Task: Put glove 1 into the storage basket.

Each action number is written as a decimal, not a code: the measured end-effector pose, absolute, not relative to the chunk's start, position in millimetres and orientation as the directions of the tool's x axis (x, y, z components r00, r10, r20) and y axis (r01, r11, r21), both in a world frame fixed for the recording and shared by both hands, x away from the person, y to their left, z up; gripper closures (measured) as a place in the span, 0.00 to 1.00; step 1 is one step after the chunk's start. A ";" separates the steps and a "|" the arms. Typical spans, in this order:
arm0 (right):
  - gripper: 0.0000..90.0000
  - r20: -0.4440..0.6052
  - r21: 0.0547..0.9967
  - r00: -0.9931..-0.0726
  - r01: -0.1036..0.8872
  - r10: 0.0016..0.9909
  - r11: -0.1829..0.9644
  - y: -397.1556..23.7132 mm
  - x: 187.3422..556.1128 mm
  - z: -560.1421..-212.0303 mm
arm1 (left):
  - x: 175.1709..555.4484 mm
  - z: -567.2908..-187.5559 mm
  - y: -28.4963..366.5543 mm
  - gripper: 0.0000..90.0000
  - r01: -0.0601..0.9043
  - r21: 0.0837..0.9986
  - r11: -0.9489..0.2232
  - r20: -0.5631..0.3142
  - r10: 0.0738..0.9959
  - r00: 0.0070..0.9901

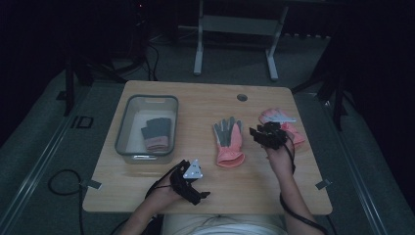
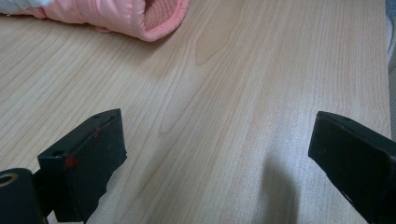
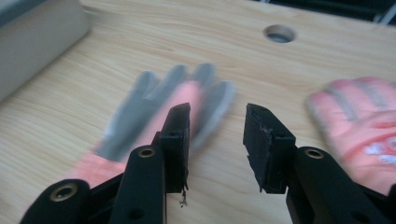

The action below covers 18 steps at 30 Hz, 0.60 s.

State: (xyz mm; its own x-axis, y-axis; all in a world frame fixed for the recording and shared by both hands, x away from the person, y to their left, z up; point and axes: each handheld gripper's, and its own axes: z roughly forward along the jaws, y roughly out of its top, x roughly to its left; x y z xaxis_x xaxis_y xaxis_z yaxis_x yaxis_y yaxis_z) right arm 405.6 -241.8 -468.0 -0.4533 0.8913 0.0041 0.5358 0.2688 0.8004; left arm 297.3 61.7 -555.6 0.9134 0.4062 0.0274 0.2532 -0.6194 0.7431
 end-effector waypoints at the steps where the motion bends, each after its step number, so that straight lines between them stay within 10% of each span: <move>1: 0.68 -0.012 0.804 -0.457 0.524 0.890 0.280 -250.5 407.3 -468.9 | 297.5 -555.7 61.9 0.04 0.254 0.743 -0.620 0.027 0.407 0.913; 18: 0.67 -0.147 0.738 -0.366 0.578 0.919 0.348 -352.1 474.1 -489.6 | 297.5 -556.1 61.4 0.04 0.248 0.739 -0.626 0.035 0.404 0.914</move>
